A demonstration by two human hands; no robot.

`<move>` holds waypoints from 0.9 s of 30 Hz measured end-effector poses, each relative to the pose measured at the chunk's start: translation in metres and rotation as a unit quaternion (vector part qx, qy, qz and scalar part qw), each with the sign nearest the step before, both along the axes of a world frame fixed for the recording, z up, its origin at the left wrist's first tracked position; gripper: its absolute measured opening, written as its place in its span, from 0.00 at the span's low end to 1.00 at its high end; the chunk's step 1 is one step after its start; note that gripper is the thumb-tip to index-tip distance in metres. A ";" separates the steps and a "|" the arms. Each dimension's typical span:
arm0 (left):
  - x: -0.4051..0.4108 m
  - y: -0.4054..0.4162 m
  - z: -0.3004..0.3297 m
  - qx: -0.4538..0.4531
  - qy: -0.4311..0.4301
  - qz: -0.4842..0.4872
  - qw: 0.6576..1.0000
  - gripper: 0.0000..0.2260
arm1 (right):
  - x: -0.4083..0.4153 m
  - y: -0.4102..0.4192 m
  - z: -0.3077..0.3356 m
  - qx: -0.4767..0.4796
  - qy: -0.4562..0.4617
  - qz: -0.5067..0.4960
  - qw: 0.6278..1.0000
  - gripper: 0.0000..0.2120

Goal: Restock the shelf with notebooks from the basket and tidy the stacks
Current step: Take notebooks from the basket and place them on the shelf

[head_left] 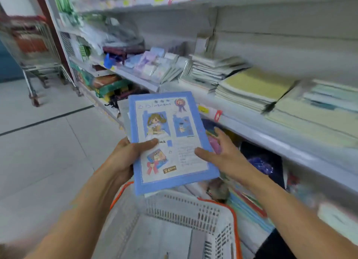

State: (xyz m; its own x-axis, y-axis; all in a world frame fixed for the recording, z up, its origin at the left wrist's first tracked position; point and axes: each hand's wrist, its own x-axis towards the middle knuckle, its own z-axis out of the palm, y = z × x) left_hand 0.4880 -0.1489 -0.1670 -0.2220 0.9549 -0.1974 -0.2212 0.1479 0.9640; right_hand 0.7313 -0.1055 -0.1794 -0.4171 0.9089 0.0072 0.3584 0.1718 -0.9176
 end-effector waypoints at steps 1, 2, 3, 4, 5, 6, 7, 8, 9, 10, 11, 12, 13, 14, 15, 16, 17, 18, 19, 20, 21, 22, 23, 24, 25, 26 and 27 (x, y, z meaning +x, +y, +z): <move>0.007 0.011 0.016 0.018 0.011 -0.022 1.000 0.10 | 0.009 0.005 0.016 -0.061 0.065 0.001 0.996 0.41; 0.015 0.021 0.032 0.034 0.018 -0.043 0.998 0.12 | 0.015 0.009 0.028 -0.108 0.128 0.008 0.986 0.30; 0.025 0.031 0.046 0.047 0.021 -0.058 0.997 0.15 | 0.019 0.010 0.039 -0.131 0.180 0.007 0.975 0.22; 0.036 0.042 0.060 0.057 0.028 -0.067 0.996 0.17 | 0.024 0.009 0.047 -0.132 0.221 -0.005 0.966 0.19; 0.047 0.054 0.072 0.067 0.044 -0.074 0.994 0.17 | 0.030 0.010 0.054 -0.122 0.251 -0.024 0.960 0.18; 0.057 0.065 0.083 0.075 0.065 -0.083 0.992 0.17 | 0.037 0.011 0.060 -0.111 0.279 -0.048 0.953 0.18; 0.065 0.076 0.093 0.075 0.084 -0.096 0.989 0.15 | 0.043 0.014 0.064 -0.101 0.306 -0.077 0.943 0.17; 0.073 0.085 0.102 0.063 0.095 -0.114 0.987 0.12 | 0.048 0.016 0.068 -0.099 0.336 -0.102 0.931 0.16; 0.079 0.093 0.109 0.044 0.096 -0.138 0.985 0.09 | 0.053 0.020 0.072 -0.102 0.366 -0.128 0.916 0.15; 0.084 0.101 0.113 0.024 0.092 -0.164 0.982 0.09 | 0.057 0.026 0.077 -0.107 0.393 -0.154 0.900 0.14; 0.088 0.109 0.115 0.008 0.090 -0.186 0.978 0.11 | 0.062 0.033 0.083 -0.110 0.408 -0.180 0.888 0.14; 0.092 0.119 0.114 -0.001 0.091 -0.194 0.977 0.15 | 0.066 0.041 0.090 -0.116 0.414 -0.205 0.879 0.15; 0.097 0.129 0.111 -0.004 0.089 -0.186 0.979 0.17 | 0.070 0.049 0.098 -0.128 0.411 -0.230 0.873 0.17; 0.103 0.138 0.108 -0.005 0.083 -0.169 0.982 0.17 | 0.073 0.056 0.107 -0.142 0.403 -0.250 0.869 0.18; 0.109 0.147 0.104 -0.005 0.076 -0.154 0.985 0.15 | 0.076 0.063 0.115 -0.154 0.391 -0.260 0.869 0.17; 0.117 0.156 0.101 -0.007 0.067 -0.142 0.988 0.13 | 0.079 0.069 0.122 -0.164 0.377 -0.264 0.872 0.16; 0.124 0.165 0.099 -0.011 0.058 -0.130 0.990 0.12 | 0.081 0.075 0.127 -0.175 0.362 -0.263 0.877 0.15; 0.131 0.174 0.096 -0.016 0.050 -0.119 0.992 0.11 | 0.083 0.081 0.130 -0.183 0.353 -0.261 0.880 0.13; 0.136 0.182 0.093 -0.020 0.042 -0.109 0.993 0.10 | 0.084 0.085 0.132 -0.185 0.346 -0.261 0.882 0.11; 0.140 0.190 0.091 -0.024 0.033 -0.101 0.994 0.10 | 0.087 0.089 0.133 -0.178 0.335 -0.267 0.886 0.09; 0.144 0.197 0.089 -0.030 0.026 -0.094 0.995 0.10 | 0.089 0.094 0.133 -0.169 0.326 -0.274 0.889 0.08; 0.146 0.203 0.088 -0.033 0.020 -0.090 0.995 0.10 | 0.092 0.099 0.132 -0.156 0.312 -0.286 0.892 0.08; 0.148 0.208 0.087 -0.034 0.018 -0.090 0.995 0.10 | 0.094 0.103 0.131 -0.143 0.294 -0.296 0.897 0.09; 0.151 0.211 0.087 -0.031 0.021 -0.092 0.995 0.11 | 0.096 0.106 0.130 -0.125 0.269 -0.308 0.904 0.10; 0.154 0.214 0.087 -0.025 0.024 -0.092 0.995 0.12 | 0.098 0.108 0.128 -0.107 0.238 -0.321 0.910 0.12; 0.156 0.215 0.088 -0.019 0.028 -0.092 0.995 0.14 | 0.100 0.111 0.126 -0.090 0.199 -0.332 0.918 0.16; 0.158 0.218 0.088 -0.013 0.036 -0.090 0.995 0.17 | 0.102 0.114 0.125 -0.077 0.159 -0.336 0.925 0.18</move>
State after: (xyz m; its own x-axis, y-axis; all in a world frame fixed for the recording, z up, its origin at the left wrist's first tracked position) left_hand 0.6459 0.0687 -0.0788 -0.0623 0.9753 -0.2118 -0.1184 0.2035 0.9719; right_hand 0.8328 0.0081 -0.0544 0.2438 0.9627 -0.1178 0.0447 -0.1325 -0.9902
